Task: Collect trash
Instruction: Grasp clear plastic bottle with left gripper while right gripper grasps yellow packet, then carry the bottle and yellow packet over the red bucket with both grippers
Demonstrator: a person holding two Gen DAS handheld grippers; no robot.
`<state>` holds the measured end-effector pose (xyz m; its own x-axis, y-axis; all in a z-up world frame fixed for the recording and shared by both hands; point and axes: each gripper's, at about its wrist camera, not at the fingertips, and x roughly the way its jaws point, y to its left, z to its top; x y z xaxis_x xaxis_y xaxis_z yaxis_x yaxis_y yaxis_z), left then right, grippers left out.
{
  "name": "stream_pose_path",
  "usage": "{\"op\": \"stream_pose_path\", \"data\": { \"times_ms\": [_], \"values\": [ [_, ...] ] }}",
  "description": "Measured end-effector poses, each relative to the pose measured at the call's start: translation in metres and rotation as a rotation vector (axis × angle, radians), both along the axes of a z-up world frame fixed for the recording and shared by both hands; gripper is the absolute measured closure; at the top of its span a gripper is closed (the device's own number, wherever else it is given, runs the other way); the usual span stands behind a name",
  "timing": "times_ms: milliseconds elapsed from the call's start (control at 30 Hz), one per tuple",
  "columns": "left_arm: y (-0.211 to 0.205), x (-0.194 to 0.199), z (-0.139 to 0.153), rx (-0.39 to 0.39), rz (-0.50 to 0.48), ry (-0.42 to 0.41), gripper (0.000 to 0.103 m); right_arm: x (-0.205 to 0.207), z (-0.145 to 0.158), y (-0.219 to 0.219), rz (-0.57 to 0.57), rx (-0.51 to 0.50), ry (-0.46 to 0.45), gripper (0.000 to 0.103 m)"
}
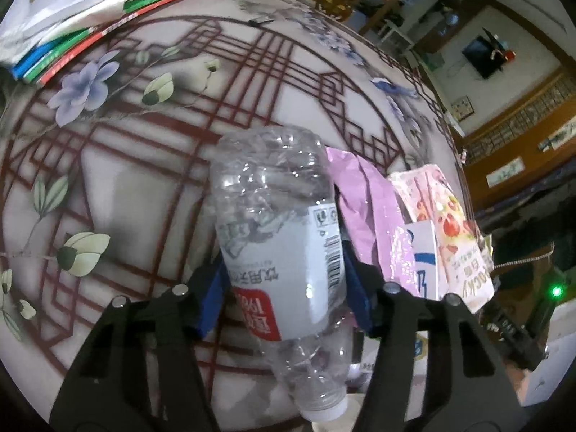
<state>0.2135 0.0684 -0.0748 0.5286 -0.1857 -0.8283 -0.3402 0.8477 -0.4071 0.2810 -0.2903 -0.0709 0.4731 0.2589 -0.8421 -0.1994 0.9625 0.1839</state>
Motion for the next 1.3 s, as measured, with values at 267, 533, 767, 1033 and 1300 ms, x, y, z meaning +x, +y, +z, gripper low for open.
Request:
{"op": "stream_pose_path", "data": {
  "times_ms": [267,533,767,1033,1300],
  "values": [
    [0.002,-0.014,0.001,0.008,-0.011,0.015,0.048,-0.001,0.005,-0.001,0.005,0.032,0.003,0.029],
    [0.000,-0.027,0.016,0.019,-0.027,-0.008,0.048,-0.010,0.009,-0.007,0.016,0.062,0.010,0.056],
    [-0.001,-0.035,0.023,0.026,-0.035,-0.017,0.048,-0.013,0.008,-0.006,0.040,0.025,0.015,0.054],
    [-0.002,-0.042,0.030,0.038,-0.055,-0.038,0.049,-0.016,0.009,-0.008,0.024,0.027,0.004,0.061],
    [-0.003,-0.060,0.054,0.063,-0.069,-0.086,0.050,-0.039,0.035,-0.006,0.048,0.033,-0.044,0.072]
  ]
}}
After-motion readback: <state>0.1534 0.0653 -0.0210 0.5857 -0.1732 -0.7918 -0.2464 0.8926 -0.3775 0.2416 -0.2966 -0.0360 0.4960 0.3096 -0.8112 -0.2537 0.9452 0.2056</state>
